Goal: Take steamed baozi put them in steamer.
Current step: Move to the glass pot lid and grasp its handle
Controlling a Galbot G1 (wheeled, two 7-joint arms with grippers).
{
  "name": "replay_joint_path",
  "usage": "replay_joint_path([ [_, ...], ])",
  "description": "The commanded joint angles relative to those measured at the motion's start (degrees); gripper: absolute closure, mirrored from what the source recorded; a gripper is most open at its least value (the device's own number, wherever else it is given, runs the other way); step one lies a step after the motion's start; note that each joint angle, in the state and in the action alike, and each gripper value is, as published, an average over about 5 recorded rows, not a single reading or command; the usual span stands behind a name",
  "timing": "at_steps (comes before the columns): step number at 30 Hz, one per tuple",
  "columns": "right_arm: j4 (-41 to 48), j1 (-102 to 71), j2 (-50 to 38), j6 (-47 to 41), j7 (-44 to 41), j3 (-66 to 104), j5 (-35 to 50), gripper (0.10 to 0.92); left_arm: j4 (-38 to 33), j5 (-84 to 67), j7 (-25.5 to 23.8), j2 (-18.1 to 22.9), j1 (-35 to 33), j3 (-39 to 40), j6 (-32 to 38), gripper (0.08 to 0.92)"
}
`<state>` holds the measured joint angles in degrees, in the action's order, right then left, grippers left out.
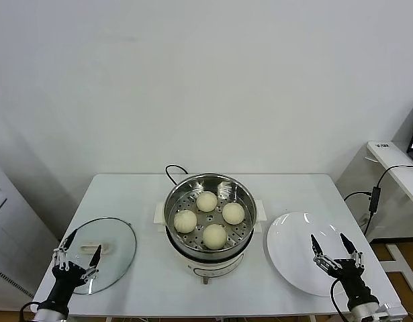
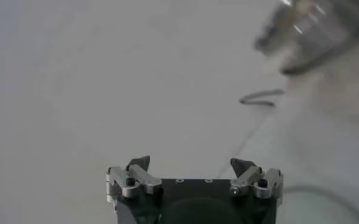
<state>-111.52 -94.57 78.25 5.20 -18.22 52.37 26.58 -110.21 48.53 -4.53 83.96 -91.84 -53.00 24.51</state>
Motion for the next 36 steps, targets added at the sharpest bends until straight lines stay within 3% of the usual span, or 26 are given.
replay_joint_path([
  [1, -0.3, -1.7, 2.4, 0.8, -1.2, 1.0, -2.2, 0.203, 16.0, 28.8, 13.3, -3.1, 3.6, -4.0, 10.1, 0.177],
  [10, 0.2, -2.1, 2.5, 1.5, -1.3, -0.3, -3.1, 0.203, 19.5, 34.6, 18.0, -2.4, 8.6, -3.8, 8.5, 0.177],
  [24, 0.2, -2.6, 2.4, 2.5, -2.4, 0.9, -3.0, 0.203, 25.1, 36.9, 18.1, -3.6, 17.1, -1.9, 3.0, 0.177],
  [36, 0.1, -2.8, 2.8, 2.5, -3.0, 0.9, -3.8, 0.203, 29.7, 38.6, 18.3, -4.7, 20.9, -0.9, 2.3, 0.177],
])
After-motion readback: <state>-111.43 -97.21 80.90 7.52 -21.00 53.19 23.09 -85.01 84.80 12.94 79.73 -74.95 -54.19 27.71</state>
